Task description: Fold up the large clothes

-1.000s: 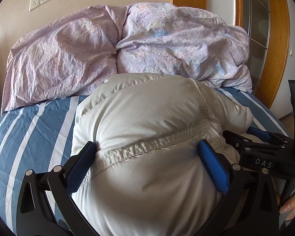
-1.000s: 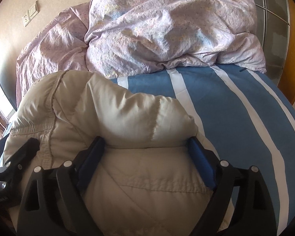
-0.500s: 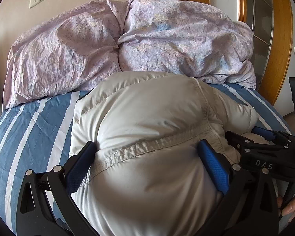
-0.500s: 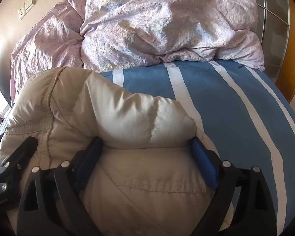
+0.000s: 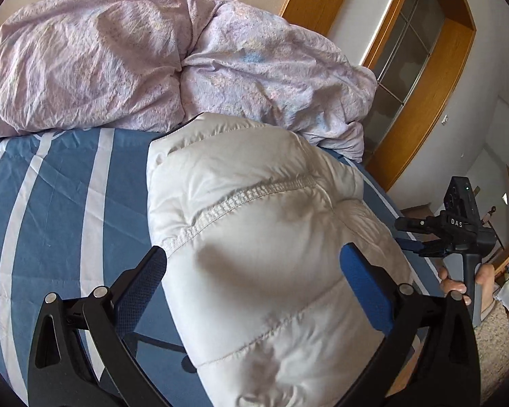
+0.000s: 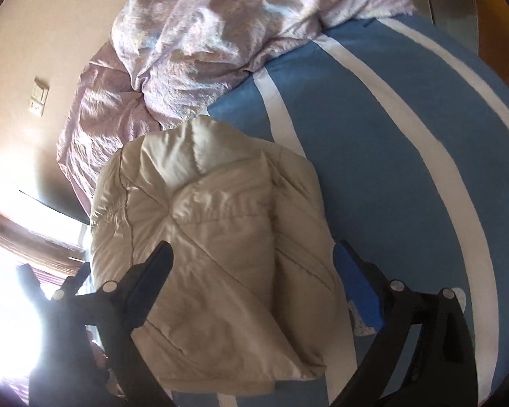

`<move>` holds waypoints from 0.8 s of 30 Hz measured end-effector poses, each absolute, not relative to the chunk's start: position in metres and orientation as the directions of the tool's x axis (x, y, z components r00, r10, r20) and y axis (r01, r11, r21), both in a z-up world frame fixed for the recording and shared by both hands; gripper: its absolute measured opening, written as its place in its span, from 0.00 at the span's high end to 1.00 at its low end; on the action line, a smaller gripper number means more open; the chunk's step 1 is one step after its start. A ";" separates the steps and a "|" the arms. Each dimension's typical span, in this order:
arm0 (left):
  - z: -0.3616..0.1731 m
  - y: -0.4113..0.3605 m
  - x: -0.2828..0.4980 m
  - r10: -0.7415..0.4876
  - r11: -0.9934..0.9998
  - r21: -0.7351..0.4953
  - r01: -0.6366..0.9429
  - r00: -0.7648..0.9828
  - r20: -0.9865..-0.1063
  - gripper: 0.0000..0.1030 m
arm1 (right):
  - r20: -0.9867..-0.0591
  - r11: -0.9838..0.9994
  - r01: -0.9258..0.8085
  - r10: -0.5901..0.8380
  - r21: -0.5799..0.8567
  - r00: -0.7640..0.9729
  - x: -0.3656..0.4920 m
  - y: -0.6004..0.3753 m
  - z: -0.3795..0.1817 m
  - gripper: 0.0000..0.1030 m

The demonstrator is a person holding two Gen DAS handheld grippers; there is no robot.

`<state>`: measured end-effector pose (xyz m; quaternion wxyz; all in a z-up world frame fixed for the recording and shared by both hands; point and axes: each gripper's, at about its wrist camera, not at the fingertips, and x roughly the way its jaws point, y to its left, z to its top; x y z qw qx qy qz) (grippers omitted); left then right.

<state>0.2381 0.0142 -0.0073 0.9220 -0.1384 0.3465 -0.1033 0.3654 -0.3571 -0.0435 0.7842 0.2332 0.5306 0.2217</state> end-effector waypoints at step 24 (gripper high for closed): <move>-0.057 0.033 0.259 -0.440 0.837 -0.545 0.055 0.659 -0.610 0.01 | -0.565 0.568 -0.144 0.823 0.810 0.068 0.371 -0.297 -0.099 0.02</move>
